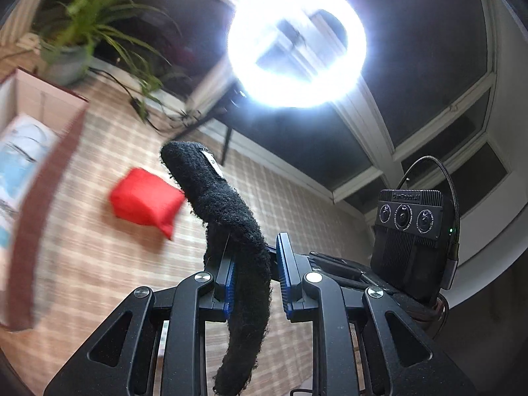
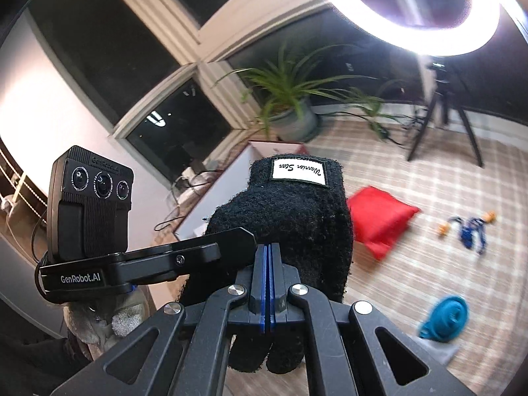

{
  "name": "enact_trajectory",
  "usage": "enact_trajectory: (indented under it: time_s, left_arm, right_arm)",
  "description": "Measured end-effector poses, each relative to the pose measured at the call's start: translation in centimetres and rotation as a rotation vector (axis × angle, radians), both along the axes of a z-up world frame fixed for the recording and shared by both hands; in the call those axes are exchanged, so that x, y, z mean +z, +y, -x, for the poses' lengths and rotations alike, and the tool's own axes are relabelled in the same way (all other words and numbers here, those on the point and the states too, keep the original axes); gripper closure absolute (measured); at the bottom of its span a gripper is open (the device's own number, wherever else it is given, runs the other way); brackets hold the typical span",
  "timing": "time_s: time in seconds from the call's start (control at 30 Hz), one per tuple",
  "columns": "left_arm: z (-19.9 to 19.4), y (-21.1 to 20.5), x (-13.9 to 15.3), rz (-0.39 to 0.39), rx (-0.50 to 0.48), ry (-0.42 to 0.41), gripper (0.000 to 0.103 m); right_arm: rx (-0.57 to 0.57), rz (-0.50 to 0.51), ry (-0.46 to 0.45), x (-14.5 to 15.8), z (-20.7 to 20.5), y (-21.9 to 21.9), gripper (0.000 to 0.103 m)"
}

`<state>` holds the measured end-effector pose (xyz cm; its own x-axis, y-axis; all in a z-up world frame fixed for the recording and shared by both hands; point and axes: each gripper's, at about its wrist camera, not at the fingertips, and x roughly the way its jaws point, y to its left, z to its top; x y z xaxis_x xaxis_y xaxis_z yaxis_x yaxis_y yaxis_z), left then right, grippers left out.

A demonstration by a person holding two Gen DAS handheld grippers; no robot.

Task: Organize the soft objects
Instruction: 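Carry the black glove with both tools over the cardboard box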

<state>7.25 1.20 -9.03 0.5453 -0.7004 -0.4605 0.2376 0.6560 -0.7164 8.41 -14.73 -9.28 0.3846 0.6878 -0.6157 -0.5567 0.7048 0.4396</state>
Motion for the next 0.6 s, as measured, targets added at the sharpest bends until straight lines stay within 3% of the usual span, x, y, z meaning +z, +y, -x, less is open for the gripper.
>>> enact_trajectory:
  time_s: [0.3, 0.6]
  left_arm:
    - [-0.1, 8.9, 0.7, -0.025, 0.085, -0.019, 0.085]
    - [-0.7, 14.8, 0.1, -0.049, 0.138, -0.003, 0.085]
  right_arm:
    - [0.063, -0.021, -0.018, 0.4, -1.3, 9.4, 0.1]
    - [0.094, -0.023, 0.0, -0.5, -3.2, 16.2, 0.1]
